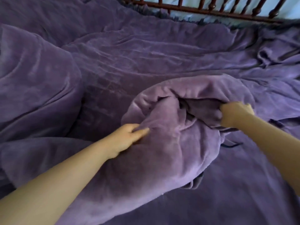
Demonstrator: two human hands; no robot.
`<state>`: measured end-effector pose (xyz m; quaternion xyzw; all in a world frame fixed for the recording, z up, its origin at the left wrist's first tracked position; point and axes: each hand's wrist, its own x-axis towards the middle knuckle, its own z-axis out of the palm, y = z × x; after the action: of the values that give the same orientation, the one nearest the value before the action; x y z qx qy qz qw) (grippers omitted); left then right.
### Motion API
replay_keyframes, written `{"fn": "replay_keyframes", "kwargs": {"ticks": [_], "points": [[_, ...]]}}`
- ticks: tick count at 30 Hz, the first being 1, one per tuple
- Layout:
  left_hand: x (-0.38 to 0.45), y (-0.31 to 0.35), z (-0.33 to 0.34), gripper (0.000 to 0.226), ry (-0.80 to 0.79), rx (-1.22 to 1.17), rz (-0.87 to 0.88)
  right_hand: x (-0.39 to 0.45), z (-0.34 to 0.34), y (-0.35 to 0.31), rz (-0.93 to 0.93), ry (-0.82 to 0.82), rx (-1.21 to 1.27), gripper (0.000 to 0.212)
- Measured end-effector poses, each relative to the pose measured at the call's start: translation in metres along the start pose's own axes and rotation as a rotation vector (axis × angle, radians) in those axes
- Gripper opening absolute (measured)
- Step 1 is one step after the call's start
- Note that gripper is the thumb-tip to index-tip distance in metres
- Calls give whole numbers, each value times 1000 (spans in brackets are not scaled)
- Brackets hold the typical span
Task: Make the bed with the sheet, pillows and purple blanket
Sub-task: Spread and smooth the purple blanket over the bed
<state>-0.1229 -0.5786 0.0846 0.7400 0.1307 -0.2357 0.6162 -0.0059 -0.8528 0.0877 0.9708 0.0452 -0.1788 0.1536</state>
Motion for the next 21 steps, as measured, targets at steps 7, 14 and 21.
{"fn": "replay_keyframes", "kwargs": {"ticks": [7, 14, 21], "points": [[-19, -13, 57, 15, -630, 384, -155, -27, -43, -80, -628, 256, -70, 85], [-26, -48, 31, 34, -27, 455, 45, -42, -18, -39, -586, 215, 37, 44], [-32, -38, 65, 67, -173, 962, -184, -87, 27, 41, -483, 262, 167, 38]]}}
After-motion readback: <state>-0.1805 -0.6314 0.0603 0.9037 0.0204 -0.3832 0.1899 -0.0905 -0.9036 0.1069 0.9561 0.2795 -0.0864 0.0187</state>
